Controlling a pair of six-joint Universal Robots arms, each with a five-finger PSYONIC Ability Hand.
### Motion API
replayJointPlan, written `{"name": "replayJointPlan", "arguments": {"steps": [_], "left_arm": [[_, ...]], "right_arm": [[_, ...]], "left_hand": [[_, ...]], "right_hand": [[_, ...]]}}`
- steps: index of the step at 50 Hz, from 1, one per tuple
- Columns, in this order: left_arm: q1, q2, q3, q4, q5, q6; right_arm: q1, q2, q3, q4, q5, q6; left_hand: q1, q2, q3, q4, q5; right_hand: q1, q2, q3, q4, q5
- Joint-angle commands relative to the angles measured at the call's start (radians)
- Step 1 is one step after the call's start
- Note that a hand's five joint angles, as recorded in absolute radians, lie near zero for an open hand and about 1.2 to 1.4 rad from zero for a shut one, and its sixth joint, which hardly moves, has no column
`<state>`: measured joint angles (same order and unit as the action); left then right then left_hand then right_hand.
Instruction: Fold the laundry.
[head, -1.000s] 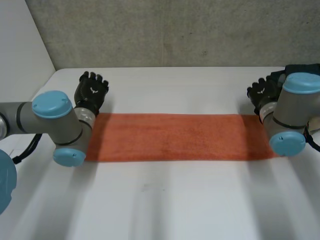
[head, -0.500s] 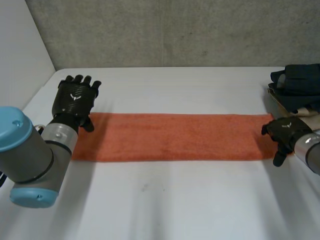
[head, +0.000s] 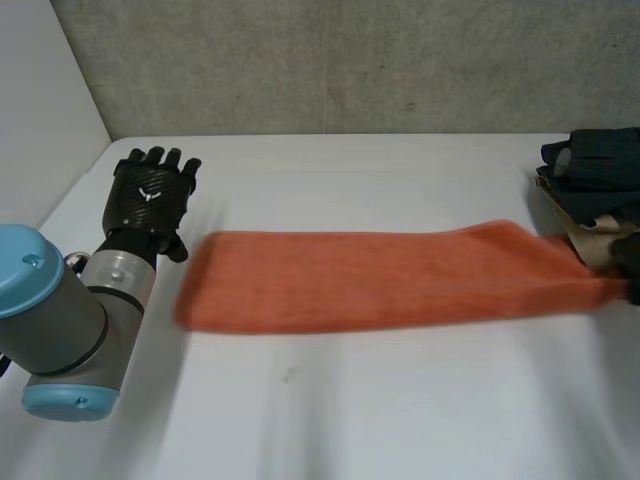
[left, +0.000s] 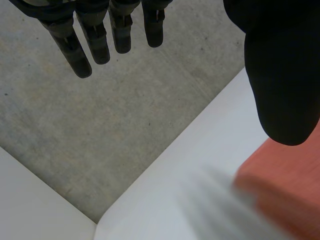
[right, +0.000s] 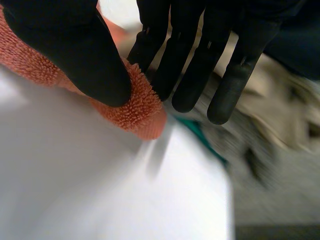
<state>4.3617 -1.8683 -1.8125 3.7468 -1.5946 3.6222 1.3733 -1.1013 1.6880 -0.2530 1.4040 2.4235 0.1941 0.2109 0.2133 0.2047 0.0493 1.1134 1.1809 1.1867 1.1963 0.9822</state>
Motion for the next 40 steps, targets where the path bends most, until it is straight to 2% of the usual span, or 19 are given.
{"name": "replayJointPlan", "arguments": {"steps": [1,2,5,9,10,13,14,16,21,25,28,29,32,33,36,37,40], "left_arm": [[0.001,0.023,-0.013,0.001,0.001,0.000],[0.001,0.024,-0.014,0.001,0.001,0.000],[0.006,0.029,-0.013,0.002,-0.001,0.000],[0.010,0.049,-0.013,0.001,-0.004,-0.002],[0.010,0.054,-0.014,0.001,-0.002,-0.002],[0.015,0.070,-0.019,0.001,-0.004,-0.002],[0.013,0.074,-0.019,0.001,-0.004,-0.004],[0.013,0.083,-0.022,0.001,-0.004,-0.004],[0.010,0.087,-0.031,0.001,-0.004,-0.004],[0.004,0.087,-0.031,0.002,-0.004,-0.002],[0.001,0.086,-0.030,0.002,-0.004,-0.002],[0.001,0.086,-0.028,0.002,-0.004,-0.002],[0.001,0.078,-0.021,0.001,-0.004,0.000],[-0.001,0.077,-0.019,0.002,-0.004,0.000],[-0.014,0.077,-0.007,0.002,-0.002,0.001],[-0.020,0.075,-0.002,0.002,-0.002,0.001],[-0.045,0.072,0.024,0.002,-0.002,0.001]], "right_arm": [[-0.131,-0.035,-0.007,0.029,0.010,-0.237],[-0.129,-0.037,-0.010,0.021,0.013,-0.285],[-0.091,-0.048,-0.019,0.014,0.021,-0.305],[0.096,-0.092,-0.065,-0.040,0.018,-0.245],[0.175,-0.109,-0.080,-0.079,0.010,-0.210],[0.291,-0.118,-0.099,-0.135,-0.008,-0.176],[0.373,-0.114,-0.116,-0.169,-0.032,-0.167],[0.462,-0.100,-0.137,-0.199,-0.068,-0.169],[0.763,0.090,-0.258,-0.220,-0.192,-0.182],[0.901,0.226,-0.344,-0.175,-0.220,-0.202],[0.947,0.293,-0.393,-0.132,-0.214,-0.215],[0.961,0.323,-0.422,-0.096,-0.197,-0.219],[0.969,0.334,-0.444,-0.048,-0.116,-0.207],[0.962,0.325,-0.441,-0.026,-0.044,-0.199],[0.958,0.298,-0.418,-0.028,0.051,-0.149],[0.952,0.259,-0.386,-0.031,0.087,-0.077],[0.902,0.160,-0.335,-0.019,0.098,0.050]], "left_hand": [[-0.020,-0.036,-0.039,-0.030,-0.049],[-0.020,-0.036,-0.039,-0.030,-0.049],[-0.020,-0.036,-0.039,-0.030,-0.049],[-0.020,-0.036,-0.039,-0.030,-0.049],[-0.020,-0.036,-0.039,-0.030,-0.049],[-0.020,-0.036,-0.039,-0.030,-0.049],[-0.020,-0.036,-0.039,-0.030,-0.049],[-0.020,-0.036,-0.039,-0.030,-0.049],[-0.020,-0.036,-0.039,-0.030,-0.049],[-0.020,-0.036,-0.039,-0.030,-0.049],[-0.020,-0.036,-0.039,-0.030,-0.049],[-0.020,-0.036,-0.039,-0.030,-0.049],[-0.020,-0.036,-0.039,-0.030,-0.049],[-0.020,-0.036,-0.039,-0.030,-0.049],[-0.020,-0.036,-0.039,-0.030,-0.049],[-0.020,-0.036,-0.039,-0.030,-0.049],[-0.020,-0.036,-0.039,-0.030,-0.049]], "right_hand": [[0.283,0.215,0.210,0.200,0.240],[0.283,0.215,0.210,0.200,0.240],[0.283,0.215,0.210,0.200,0.240],[0.283,0.215,0.210,0.200,0.240],[0.283,0.215,0.210,0.200,0.240],[0.283,0.215,0.210,0.200,0.240],[0.283,0.215,0.210,0.200,0.240],[0.283,0.215,0.210,0.200,0.240],[0.283,0.215,0.210,0.200,0.240],[0.283,0.215,0.210,0.200,0.240],[0.283,0.215,0.210,0.200,0.240],[0.147,0.080,0.074,0.064,0.104],[-0.858,-0.925,-0.931,-0.941,-0.901],[-0.939,-1.006,-1.012,-1.022,-0.982],[-0.939,-1.006,-1.012,-1.022,-0.982],[-0.939,-1.006,-1.012,-1.022,-0.982],[-0.939,-1.006,-1.012,-1.022,-0.982]]}}
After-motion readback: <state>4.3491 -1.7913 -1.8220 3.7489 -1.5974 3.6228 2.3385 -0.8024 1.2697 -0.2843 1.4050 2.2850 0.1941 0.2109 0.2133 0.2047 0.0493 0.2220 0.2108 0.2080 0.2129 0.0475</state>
